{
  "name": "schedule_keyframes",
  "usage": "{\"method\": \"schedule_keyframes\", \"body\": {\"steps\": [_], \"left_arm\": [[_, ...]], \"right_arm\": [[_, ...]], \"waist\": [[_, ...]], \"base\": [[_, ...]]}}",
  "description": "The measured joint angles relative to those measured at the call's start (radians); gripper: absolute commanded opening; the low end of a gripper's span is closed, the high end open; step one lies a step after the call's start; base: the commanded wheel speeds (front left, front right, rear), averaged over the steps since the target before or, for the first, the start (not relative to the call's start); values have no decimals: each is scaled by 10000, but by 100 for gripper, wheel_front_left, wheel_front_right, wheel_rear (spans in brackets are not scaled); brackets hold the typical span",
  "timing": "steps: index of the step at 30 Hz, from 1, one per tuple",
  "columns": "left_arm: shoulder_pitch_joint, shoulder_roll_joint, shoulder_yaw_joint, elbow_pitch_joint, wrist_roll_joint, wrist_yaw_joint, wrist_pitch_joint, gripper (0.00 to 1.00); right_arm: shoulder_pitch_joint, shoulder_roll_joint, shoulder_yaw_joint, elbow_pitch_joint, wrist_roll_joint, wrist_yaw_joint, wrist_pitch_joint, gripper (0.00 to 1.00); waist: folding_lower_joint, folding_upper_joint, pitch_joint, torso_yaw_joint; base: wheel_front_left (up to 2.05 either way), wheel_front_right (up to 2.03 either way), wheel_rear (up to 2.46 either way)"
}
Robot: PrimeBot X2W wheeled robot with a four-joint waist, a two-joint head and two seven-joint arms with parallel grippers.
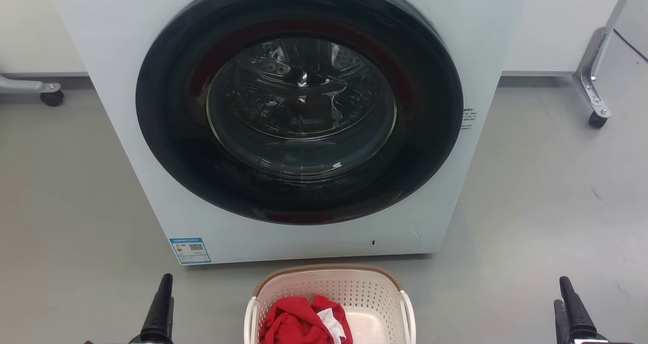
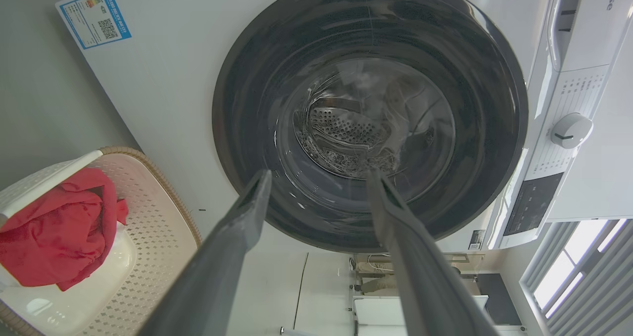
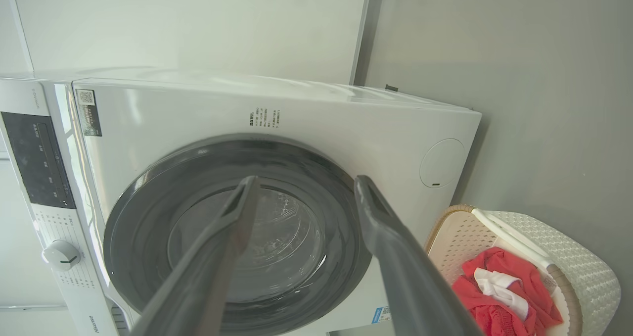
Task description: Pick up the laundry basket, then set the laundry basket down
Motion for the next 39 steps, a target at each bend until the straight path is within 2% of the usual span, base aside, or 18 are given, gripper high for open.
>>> {"method": "schedule_keyframes", "body": {"steps": [8, 24, 31, 39], "left_arm": [[-234, 230, -464, 4, 1243, 8, -336, 100], [-568, 742, -1446, -328, 4665, 955, -936, 100], [-596, 943, -1889, -454, 6084, 1191, -1156, 100], [-602, 1083, -2151, -546, 7219, 1419, -1419, 100]], "right_arm": [[-202, -368, 433, -4, -1329, -36, -401, 100], [-366, -1099, 1524, -63, -4449, -708, -989, 100], [-400, -1361, 2015, -165, -5747, -940, -1241, 100], [-403, -1544, 2420, -201, -6909, -1158, -1486, 100]], "waist": [[0, 0, 0, 21], [0, 0, -40, 79], [0, 0, -47, 82], [0, 0, -40, 94]], "base": [[0, 0, 0], [0, 0, 0], [0, 0, 0], [0, 0, 0]]}}
